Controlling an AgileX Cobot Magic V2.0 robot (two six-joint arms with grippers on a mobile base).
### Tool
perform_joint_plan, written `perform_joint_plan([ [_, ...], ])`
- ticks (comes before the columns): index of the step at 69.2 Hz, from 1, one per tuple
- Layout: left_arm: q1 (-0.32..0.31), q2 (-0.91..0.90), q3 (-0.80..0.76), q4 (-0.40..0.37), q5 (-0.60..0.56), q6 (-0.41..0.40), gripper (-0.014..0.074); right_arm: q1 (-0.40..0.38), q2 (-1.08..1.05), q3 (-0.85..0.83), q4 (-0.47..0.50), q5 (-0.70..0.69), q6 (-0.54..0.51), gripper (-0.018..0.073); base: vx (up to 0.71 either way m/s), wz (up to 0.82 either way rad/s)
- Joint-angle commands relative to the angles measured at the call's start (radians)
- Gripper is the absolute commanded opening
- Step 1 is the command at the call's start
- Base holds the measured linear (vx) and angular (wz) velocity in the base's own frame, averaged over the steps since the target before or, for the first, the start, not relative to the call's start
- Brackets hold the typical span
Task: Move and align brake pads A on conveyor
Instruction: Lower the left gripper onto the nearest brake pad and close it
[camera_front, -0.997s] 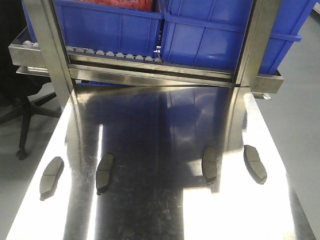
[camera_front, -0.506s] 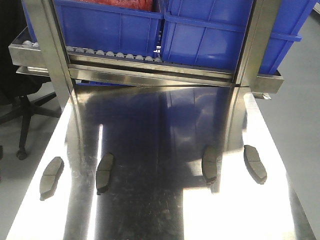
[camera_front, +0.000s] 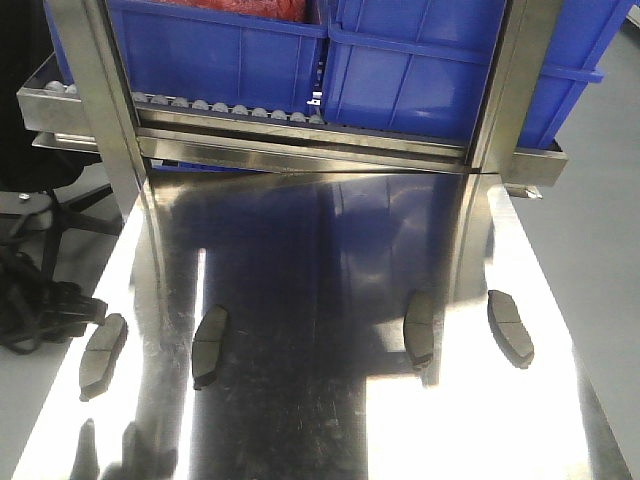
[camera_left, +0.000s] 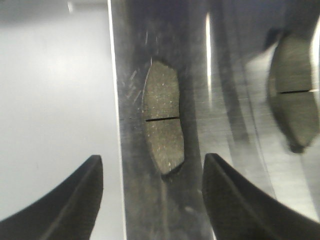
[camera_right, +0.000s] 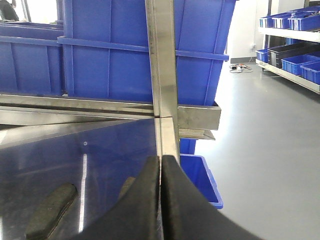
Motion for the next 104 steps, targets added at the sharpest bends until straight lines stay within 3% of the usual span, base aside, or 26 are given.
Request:
perform_joint_plan([
  [1, -0.006, 0.066, -0.064, -0.028, -0.017, -0.011, 0.0428, -0.005, -0.015, 0.003, -0.003, -0.077, -0.003, -0.0010, 0.00, 0.00],
  [26, -0.006, 0.292, -0.188, -0.048, 0.048, -0.010, 0.0444, -0.006, -0.015, 0.003, -0.003, -0.077, -0.003, -0.0010, 0.00, 0.00],
  [42, -0.006, 0.337, -0.222, -0.051, 0.054, -0.010, 0.0499, -0.006, -0.015, 0.003, -0.003, -0.077, -0.003, -0.0010, 0.00, 0.00],
  [73, -0.006, 0.417, -0.230, -0.051, 0.057, -0.010, 0.0484, -0.006, -0.015, 0.003, -0.003, -0.077, -0.003, -0.0010, 0.00, 0.00],
  [83, -0.006, 0.425, -0.230, -0.051, 0.051, -0.010, 0.0387, -0.006, -0.015, 0.003, -0.003, -0.077, -0.003, -0.0010, 0.00, 0.00],
  [100, -0.006, 0.420, -0.229, -0.051, 0.020, -0.009, 0.0001, -0.006, -0.015, 0.003, -0.003, -0.077, -0.003, -0.0010, 0.00, 0.00],
  [104, -0.006, 0.408, -0.229, -0.051, 0.017, 0.000, -0.0008, -0.006, -0.015, 0.003, -0.003, -0.077, -0.003, -0.0010, 0.00, 0.00],
])
